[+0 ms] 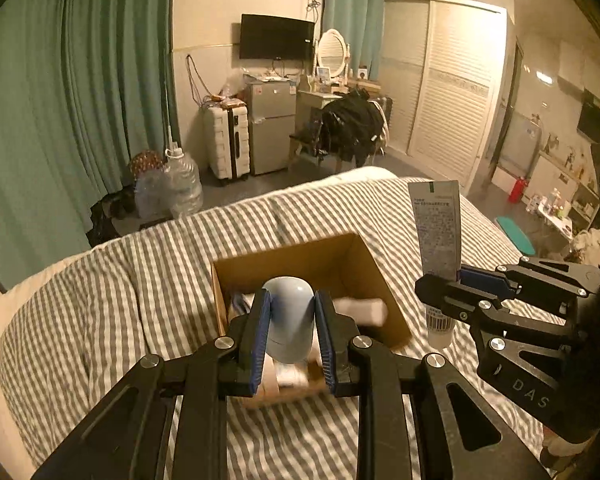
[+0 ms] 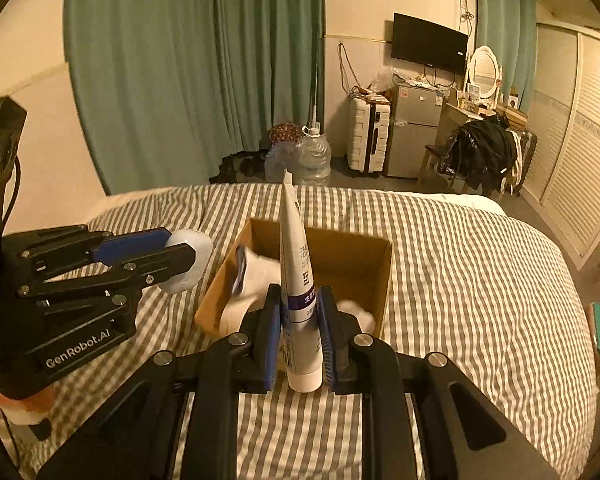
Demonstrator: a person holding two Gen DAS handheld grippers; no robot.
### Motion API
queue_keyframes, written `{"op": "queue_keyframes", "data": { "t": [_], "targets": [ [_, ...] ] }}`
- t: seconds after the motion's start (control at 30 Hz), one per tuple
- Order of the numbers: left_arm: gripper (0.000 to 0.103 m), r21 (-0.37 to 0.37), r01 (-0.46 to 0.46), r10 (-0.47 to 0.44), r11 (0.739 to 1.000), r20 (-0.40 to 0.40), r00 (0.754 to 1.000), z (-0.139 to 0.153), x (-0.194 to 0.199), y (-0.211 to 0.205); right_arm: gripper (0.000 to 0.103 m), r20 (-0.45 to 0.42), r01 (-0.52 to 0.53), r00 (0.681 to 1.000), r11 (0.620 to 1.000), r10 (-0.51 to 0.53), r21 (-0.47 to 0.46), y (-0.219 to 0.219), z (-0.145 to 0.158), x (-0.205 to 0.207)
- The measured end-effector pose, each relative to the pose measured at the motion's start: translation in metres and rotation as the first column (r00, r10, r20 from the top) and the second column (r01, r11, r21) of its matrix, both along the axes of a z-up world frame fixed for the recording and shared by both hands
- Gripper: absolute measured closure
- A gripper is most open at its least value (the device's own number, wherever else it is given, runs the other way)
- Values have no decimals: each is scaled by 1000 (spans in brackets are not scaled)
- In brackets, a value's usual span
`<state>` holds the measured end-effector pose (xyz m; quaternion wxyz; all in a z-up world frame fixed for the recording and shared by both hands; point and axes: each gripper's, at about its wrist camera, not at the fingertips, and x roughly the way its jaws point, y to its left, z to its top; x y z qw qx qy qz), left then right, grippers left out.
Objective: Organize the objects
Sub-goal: 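Carry the earbud case and toothpaste tube into the box and open both tools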
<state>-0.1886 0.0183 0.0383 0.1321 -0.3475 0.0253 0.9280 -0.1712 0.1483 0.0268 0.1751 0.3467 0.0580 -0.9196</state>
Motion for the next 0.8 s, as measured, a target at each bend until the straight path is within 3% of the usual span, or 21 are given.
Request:
{"op": "queue_keyframes", "data": {
  "t": [0.3, 0.8],
  "targets": [
    [80, 11, -20, 20, 1000, 25, 1000, -28, -81, 8, 86, 42, 23, 999, 999, -21, -35, 3, -16, -86],
    [80, -19, 5, -3, 1000, 117, 993, -111, -138, 25, 86, 163, 83, 984, 996, -75, -44, 11, -108, -164]
  ]
}}
